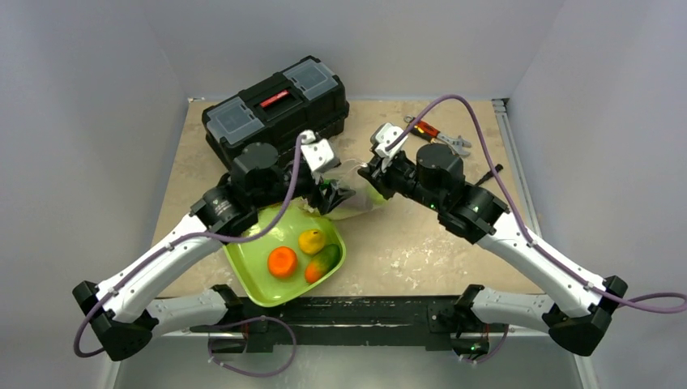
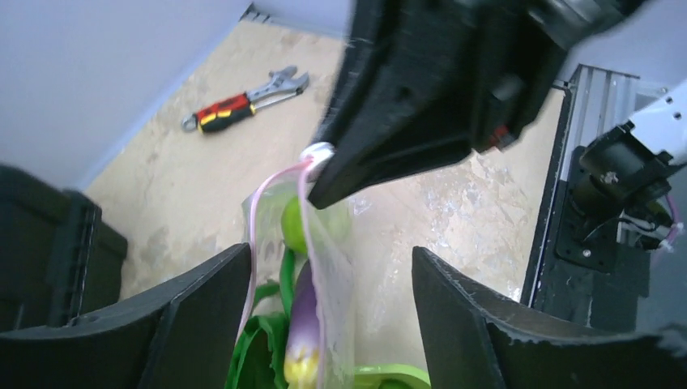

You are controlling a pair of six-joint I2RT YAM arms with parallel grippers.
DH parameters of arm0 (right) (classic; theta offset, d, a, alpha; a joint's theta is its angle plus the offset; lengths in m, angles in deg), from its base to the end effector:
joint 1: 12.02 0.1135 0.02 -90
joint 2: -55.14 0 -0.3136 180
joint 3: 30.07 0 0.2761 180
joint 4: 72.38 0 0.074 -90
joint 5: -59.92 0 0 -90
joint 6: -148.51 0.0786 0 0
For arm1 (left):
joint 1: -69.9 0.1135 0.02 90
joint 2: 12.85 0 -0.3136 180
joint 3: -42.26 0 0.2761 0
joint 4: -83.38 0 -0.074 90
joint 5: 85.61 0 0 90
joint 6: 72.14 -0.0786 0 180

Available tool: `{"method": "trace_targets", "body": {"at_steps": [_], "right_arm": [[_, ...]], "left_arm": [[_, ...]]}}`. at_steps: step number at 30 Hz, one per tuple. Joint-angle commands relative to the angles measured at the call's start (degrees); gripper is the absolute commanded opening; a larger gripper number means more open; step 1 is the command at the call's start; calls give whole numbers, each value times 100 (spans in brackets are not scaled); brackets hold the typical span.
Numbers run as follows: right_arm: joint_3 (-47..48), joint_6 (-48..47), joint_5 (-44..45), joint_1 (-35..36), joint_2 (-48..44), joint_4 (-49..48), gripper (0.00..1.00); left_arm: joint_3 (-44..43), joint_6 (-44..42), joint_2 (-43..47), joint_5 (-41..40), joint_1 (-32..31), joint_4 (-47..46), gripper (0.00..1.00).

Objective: Place the food in the zip-top bag and seal the zipper
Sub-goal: Adjust the zipper food storage bag at the center of the board.

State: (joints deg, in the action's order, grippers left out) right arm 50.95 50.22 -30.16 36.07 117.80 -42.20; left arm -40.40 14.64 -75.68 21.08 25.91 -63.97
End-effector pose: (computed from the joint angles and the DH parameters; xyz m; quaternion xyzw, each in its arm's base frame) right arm 0.1919 0.2139 0.4478 -0.3670 0.6839 0.2151 0.5927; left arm 0.1873 -0.2122 0.4530 0.3926 0.6724 -0.3213 0.5390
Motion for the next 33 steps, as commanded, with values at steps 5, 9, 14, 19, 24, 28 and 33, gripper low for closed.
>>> {"method": "trace_targets", "body": {"at_steps": [5,9,14,19,24,28,33], "right_arm": [[608,-206,-531,24,-89,511,0],[494,-460,-667,24,-199,597,0],[522,-635,-733,24,-156,781,0],[636,-795,-806,24,-54,970,0],[650,-902,-869,24,-31,1014,0],[650,-924,-991,24,3,1028,0],[732,-903,-1028,24,63,1071,0]], "left_arm": [[583,-1888,249,249,-392,-1570,79],[270,-2504,131,299,-384,-1000,77],[409,-2731,90,729,-385,-834,72],[726,-2822,24,791,-383,-1084,53],[885,-2840,38,460,-383,-1309,31],[1047,-2837,160,158,-383,-1458,33],[1067,-2768,114,359,-398,-1310,39]]}}
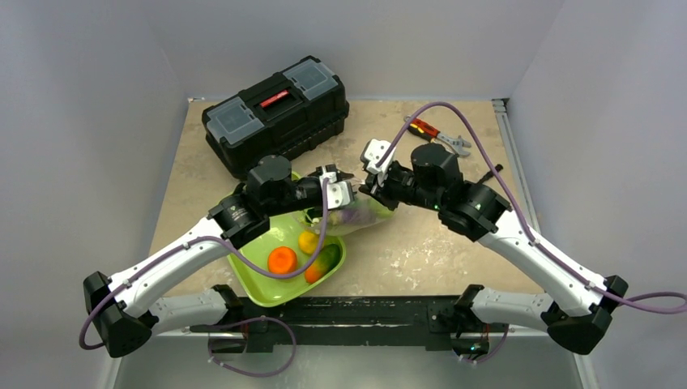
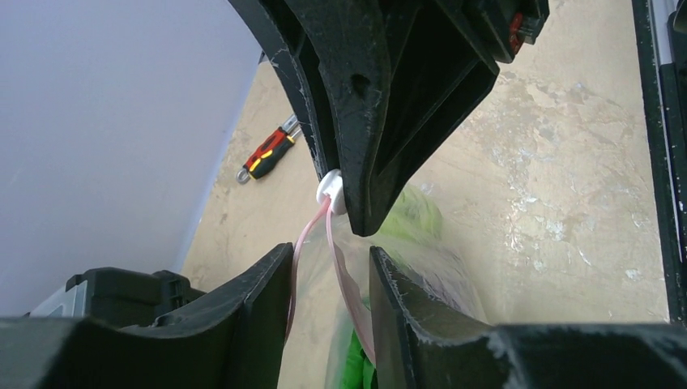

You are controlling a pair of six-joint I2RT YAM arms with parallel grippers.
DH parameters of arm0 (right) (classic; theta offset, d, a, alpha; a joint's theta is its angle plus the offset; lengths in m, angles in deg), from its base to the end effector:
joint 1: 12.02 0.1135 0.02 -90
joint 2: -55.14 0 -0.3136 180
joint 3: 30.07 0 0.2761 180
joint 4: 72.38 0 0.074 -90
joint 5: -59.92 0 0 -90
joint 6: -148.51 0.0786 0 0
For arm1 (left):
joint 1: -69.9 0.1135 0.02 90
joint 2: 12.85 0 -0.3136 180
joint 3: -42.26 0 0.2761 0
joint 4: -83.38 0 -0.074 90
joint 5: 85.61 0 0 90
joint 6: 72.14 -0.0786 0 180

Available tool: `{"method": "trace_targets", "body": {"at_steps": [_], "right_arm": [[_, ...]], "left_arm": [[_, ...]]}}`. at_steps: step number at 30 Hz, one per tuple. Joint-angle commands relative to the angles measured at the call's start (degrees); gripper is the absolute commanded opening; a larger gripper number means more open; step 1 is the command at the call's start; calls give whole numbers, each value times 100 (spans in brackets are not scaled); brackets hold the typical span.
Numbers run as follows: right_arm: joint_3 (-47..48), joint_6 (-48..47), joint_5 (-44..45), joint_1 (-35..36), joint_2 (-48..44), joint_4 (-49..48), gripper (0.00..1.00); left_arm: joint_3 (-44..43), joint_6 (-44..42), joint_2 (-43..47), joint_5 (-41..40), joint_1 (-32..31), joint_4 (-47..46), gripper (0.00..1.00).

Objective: Place the food in the zip-top bag and seal the zipper
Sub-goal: Adjust the zipper food storage bag at the center of the board, then zip the zipper food storage bag at the center of the board.

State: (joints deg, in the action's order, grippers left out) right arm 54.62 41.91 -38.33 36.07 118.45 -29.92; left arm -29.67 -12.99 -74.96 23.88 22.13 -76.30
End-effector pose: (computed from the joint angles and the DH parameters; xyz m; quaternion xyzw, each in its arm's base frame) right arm 0.1772 0.2143 0.4397 -0.4744 0.6730 0.2102 0.5271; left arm 0.1761 -0.2331 0.4108 0.5638 0.5177 -0.2214 0.6042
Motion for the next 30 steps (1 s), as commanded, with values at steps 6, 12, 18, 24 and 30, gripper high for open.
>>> {"method": "trace_targets", "body": {"at_steps": [6,12,18,24,30], "right_arm": [[344,-11,-49,20,-99,-131,0],[-61,185,783,24,-435,-259,52],[-823,-207,1194,33,-1209,-694,68],[-1134,-1611,-198,33,-1739,-623,64],[-582,-1788,-461,40,-1137,-347,48]], "left_arm": [[-109,-32,56,-189,-32,95,0],[-142,306,115,-434,-31,71,0],[-218,677,27,-299,-31,92,0],[-329,870,-120,-233,-31,148,0],[-486,1091,-226,-103,-36,259,0]]}}
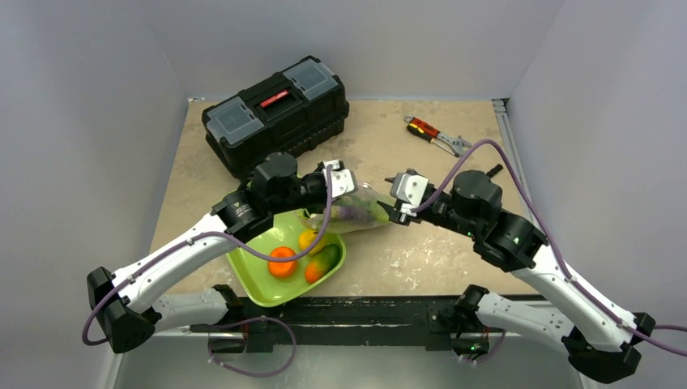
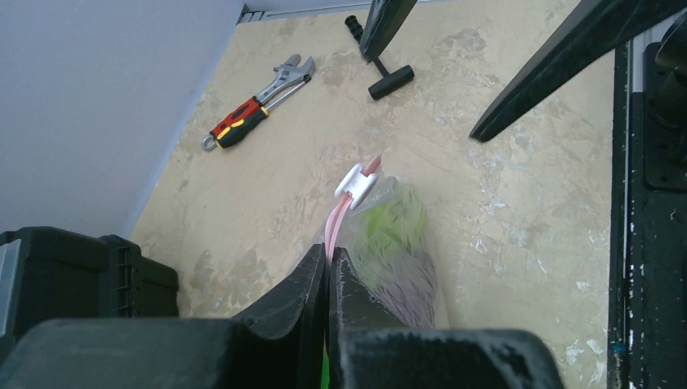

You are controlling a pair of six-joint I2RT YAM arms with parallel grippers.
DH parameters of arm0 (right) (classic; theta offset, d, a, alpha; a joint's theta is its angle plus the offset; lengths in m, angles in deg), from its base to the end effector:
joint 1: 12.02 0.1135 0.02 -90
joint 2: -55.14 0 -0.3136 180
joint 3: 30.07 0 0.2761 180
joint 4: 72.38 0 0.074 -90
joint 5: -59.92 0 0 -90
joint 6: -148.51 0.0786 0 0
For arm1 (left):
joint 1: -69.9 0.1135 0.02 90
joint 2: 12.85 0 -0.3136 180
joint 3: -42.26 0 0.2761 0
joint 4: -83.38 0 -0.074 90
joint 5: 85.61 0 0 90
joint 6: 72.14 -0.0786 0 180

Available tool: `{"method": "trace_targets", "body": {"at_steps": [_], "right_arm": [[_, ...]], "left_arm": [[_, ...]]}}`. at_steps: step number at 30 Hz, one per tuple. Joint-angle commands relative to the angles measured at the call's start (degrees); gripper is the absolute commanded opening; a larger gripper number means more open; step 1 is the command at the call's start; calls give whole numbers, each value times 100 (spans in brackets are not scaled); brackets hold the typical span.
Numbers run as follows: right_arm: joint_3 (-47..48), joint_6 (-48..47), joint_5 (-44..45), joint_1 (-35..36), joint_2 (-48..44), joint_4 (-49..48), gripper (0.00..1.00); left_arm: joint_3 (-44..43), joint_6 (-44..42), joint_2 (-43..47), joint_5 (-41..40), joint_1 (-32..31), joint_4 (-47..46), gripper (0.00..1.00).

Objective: Place the food in the zip-top bag and seal the zipper
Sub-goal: Zip the zipper food storage bag at the center of the board.

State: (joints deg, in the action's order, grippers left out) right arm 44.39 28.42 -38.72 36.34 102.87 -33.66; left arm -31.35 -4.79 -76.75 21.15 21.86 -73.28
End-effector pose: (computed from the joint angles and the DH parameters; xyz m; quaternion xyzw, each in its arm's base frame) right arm 0.1268 0.1603 0.4382 -0.5267 0.5703 0.1574 0.6103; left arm 0.1832 -0.2377 0.4065 0.5233 0.5822 -0.2462 0.5715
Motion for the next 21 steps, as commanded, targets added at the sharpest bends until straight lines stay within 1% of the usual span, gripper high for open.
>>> {"method": "trace_targets", "body": {"at_steps": [1,4,9,11,21], "right_arm": [[542,-484,-377,15,567,86,45],[782,-689,-293,33,812,245,41],[918,-801,-395,50,911,246,45],[922,-841,-379,53,939,267,44],[949,-845,-428,60,1019,293,29]], "left_arm": [[-350,286,-62,191,-5,-4,0],[-394,288,-94,189,-29,74,0],[-433,309,-105,197,-31,104,0],[-440,322,-99,214,-31,109,0],[-433,294,-97,232,-42,125,0]]}}
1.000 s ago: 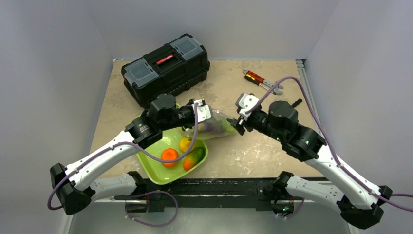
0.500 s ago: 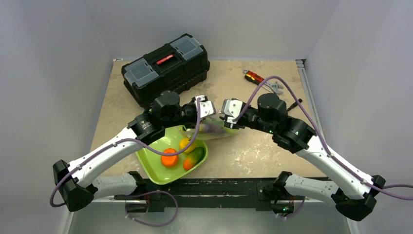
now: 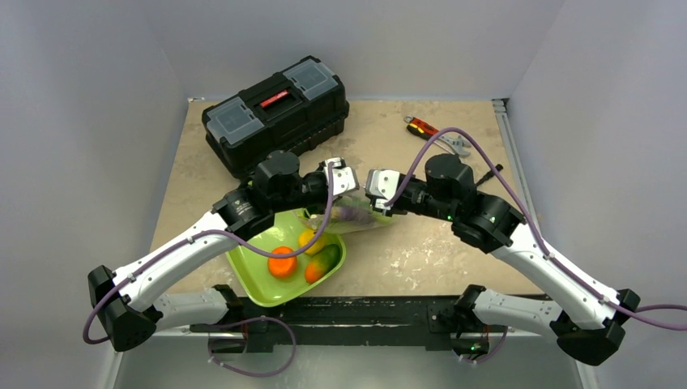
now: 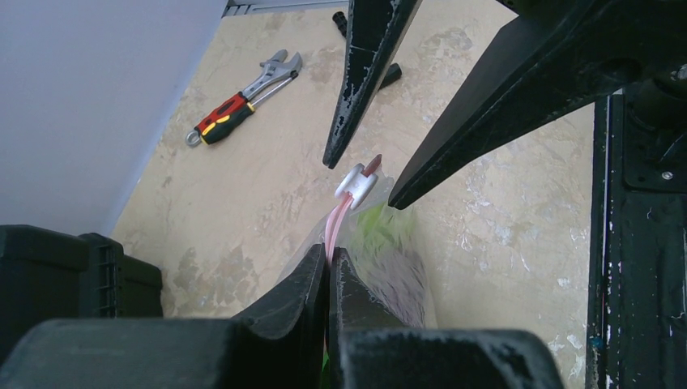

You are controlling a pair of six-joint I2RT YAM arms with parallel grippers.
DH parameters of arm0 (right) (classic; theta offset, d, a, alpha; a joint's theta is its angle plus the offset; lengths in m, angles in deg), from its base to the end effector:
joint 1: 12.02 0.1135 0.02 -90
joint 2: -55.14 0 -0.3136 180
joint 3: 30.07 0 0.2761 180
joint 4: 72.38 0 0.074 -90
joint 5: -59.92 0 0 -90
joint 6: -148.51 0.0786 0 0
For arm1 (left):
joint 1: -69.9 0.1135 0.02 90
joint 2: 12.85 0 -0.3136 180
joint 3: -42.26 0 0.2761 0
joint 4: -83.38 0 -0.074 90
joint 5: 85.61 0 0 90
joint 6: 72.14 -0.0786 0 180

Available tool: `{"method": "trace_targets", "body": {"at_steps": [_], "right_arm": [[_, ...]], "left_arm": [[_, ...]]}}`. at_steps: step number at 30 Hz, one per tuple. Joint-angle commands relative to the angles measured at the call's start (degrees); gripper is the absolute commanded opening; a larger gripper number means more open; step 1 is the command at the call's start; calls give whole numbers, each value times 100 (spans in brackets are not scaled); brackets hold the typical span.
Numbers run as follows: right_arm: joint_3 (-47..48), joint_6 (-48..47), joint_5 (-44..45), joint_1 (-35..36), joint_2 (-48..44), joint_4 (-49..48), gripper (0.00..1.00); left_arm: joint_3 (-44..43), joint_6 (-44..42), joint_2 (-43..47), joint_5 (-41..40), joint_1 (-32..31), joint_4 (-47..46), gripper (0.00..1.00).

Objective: Place the food in the zip-top bag and seal the zipper
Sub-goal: Zip the zipper food storage bag at the center of the board.

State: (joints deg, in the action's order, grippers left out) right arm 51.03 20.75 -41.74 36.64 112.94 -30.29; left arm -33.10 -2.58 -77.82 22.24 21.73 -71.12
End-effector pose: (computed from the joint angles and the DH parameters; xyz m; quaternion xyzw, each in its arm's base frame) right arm 0.1528 0.1977 0.4394 -0.5969 0.5490 0.1372 0.5687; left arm 0.1838 -0.2415 0.4087 0.5200 0.5947 -0.2635 0.5536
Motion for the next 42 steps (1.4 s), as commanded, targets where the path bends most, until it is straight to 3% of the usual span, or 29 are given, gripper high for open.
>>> {"method": "trace_targets", "body": {"at_steps": [1,8,15,30,37,42], "right_arm": [[288,-78,-133,39,24,-52,29],[305,-48,-231,62,109,-54,23],[326,-188,-324,64,250,26,0],[36,-1019,-1611,64,480,-215,0],[301,-1318,-1700,64,752,173,0],[425,-1466,-2470,64,884,379,0]], "left_arm": [[-258,76,10,126,-28,-92,0],[-250,67,10,176,-35,-97,0],[-157,-45,63,410,-49,-124,0],[40,-473,281,1173,-47,4,0],[122,-613,450,1116,-45,-14,0],[143,-671,504,1110,-44,-11,0]]}}
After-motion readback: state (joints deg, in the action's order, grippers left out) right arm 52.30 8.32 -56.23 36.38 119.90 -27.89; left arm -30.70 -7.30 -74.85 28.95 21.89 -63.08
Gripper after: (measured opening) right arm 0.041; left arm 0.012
